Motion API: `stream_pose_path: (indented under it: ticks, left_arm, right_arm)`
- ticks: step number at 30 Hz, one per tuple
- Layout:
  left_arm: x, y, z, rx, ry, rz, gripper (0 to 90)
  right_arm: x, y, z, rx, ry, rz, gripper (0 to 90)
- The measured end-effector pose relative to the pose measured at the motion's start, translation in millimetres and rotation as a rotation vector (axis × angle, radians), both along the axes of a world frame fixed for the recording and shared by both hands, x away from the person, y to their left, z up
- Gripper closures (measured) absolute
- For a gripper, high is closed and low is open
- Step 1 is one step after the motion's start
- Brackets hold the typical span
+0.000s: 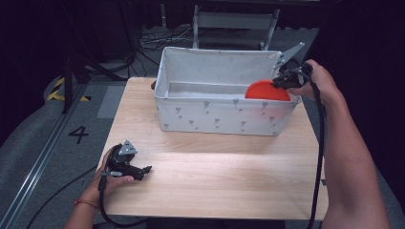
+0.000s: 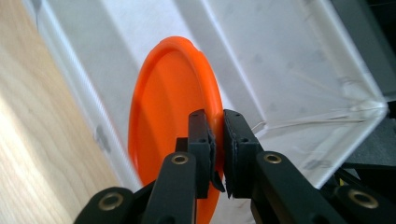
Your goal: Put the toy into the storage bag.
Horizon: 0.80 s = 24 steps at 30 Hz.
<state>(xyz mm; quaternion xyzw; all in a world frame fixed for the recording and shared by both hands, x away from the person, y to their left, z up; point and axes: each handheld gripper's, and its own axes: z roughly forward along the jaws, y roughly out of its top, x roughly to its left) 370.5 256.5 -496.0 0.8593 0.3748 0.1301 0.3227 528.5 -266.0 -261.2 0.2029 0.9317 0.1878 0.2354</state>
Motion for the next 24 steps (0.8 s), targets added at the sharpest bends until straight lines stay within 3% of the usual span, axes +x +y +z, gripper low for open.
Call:
stream_pose_path:
  ticks: [5,9,12,24]
  left_arm:
    - [0.0,-0.1,-0.1,-0.001,-0.001,0.001,0.5]
    - [-0.2,-0.2,-0.2,-0.001,-0.002,0.004,0.5]
    - [-0.7,-0.4,-0.1,0.001,-0.004,0.009,0.6]
    - [-0.5,-0.3,-0.1,0.000,-0.004,0.008,0.6]
  right_arm:
    - [-3.2,0.5,-17.1,-0.025,0.039,0.053,82.5]
    - [-5.3,2.0,-25.3,-0.071,0.067,0.074,82.3]
    - [-6.1,2.4,-31.1,-0.074,0.080,0.083,82.1]
    - [1.1,13.6,-42.4,-0.183,0.114,0.110,82.1]
